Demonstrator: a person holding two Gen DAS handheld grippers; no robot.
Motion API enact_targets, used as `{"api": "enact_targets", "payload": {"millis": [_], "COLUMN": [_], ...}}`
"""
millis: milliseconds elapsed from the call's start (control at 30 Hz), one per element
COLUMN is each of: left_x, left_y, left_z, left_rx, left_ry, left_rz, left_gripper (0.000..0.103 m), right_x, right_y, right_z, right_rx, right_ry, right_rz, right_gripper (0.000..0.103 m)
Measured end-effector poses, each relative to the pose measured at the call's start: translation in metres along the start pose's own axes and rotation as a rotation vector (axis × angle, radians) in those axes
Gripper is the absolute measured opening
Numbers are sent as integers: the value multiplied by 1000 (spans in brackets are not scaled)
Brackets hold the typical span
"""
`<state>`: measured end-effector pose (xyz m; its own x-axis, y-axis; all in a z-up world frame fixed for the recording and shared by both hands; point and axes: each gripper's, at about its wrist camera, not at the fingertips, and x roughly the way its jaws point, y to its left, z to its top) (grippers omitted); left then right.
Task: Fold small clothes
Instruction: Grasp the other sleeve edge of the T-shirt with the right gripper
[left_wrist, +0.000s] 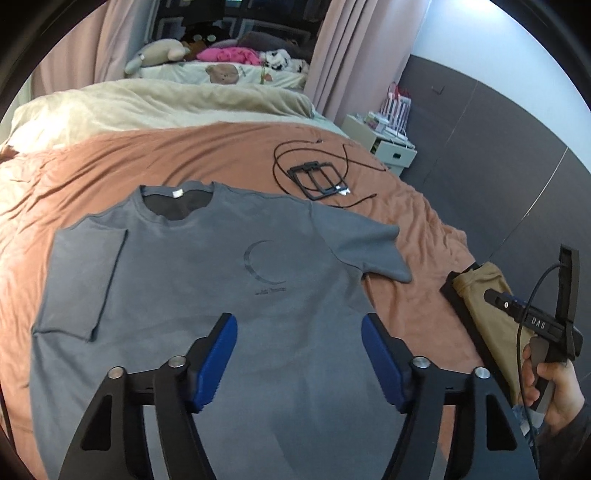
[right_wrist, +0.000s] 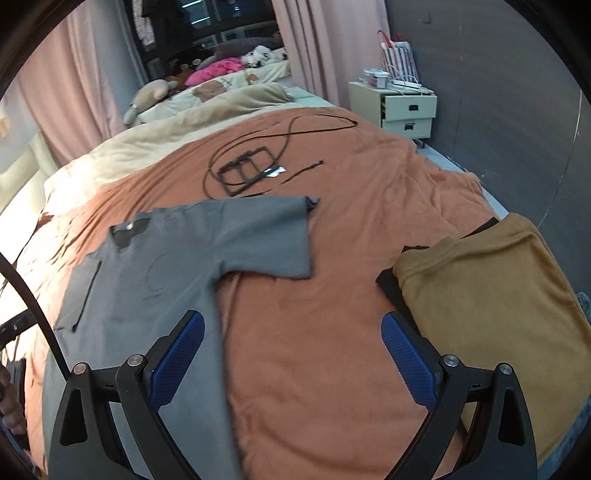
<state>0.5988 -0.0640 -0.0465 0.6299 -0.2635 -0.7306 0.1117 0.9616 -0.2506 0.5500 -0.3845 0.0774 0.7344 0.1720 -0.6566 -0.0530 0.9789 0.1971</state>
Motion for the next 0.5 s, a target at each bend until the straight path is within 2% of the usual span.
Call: {"api": "enact_targets", "payload": {"millis": [133,233,300,433,500], "left_x": [34,57,71,99,112], "left_y": [2,1,0,-3,-3], "left_z": [11,19,24,35,40], "left_rx": [3,10,18,41,50], "left_ry": [40,61,71,94,100], "left_rz": [-16,-24,-30,-30,-28], "left_gripper": [55,50,46,36,33], "right_x": [31,53,72,104,122], "right_y": [-3,-5,-8,-19,-26], "right_z": [17,24,33,45,47], "right_rx": [24,44,61,95,122], "right_ry": [8,20,32,41,59], "right_rz": [13,32,75,124,151], "right_gripper": [93,83,76,70,62]}}
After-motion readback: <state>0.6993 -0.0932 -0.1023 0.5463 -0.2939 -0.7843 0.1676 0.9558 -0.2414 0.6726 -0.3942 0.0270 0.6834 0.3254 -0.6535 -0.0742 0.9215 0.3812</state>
